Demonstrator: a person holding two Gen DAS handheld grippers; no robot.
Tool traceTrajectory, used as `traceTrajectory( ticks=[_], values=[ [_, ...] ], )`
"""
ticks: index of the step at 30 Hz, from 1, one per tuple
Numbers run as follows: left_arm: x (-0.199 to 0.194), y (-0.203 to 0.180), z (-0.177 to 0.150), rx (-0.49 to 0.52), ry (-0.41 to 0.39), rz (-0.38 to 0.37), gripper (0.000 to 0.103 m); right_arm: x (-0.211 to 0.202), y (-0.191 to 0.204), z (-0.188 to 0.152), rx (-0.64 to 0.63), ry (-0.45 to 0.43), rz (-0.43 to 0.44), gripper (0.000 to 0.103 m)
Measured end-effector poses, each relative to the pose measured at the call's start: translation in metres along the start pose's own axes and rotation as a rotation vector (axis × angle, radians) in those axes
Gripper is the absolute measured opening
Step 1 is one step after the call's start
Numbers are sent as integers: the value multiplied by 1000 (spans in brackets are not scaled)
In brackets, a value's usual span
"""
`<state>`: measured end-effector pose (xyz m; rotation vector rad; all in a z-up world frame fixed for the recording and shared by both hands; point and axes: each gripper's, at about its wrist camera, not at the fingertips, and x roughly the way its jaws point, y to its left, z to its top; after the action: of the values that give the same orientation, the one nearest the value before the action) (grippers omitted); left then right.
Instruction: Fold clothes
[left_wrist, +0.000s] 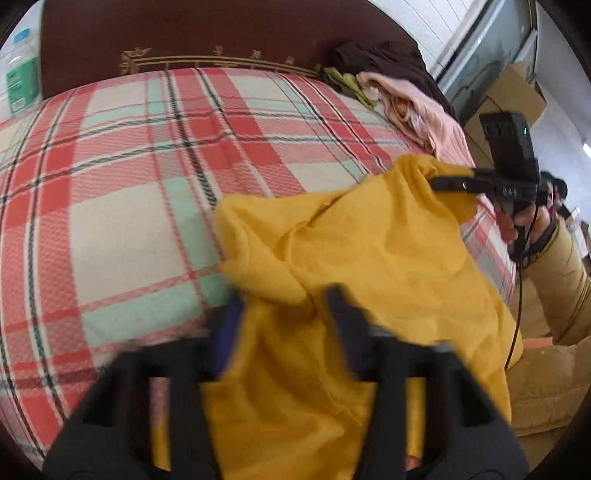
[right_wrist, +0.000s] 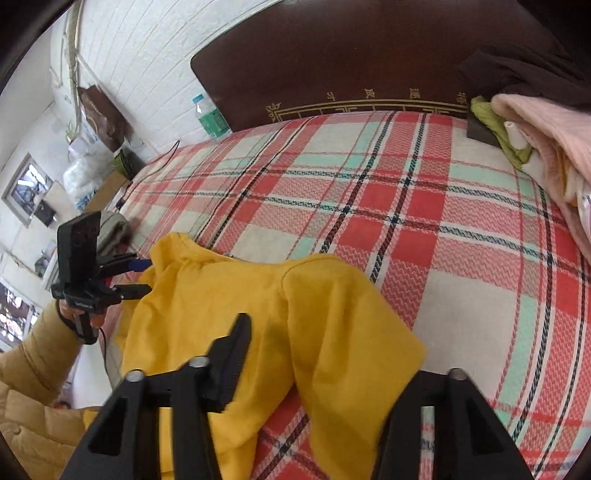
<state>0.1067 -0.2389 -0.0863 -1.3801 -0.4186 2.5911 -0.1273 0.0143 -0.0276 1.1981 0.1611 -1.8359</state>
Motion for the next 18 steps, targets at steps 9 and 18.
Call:
traceTrajectory(
  ticks=[9,18],
  values=[
    [-69,-5,60,5,-201,179,5,-57,24,56,-110,-245,-93,7],
    [-71,29,124,-66,-305,427,5,-27,-28,128,-47,-295,-231,7]
  ],
)
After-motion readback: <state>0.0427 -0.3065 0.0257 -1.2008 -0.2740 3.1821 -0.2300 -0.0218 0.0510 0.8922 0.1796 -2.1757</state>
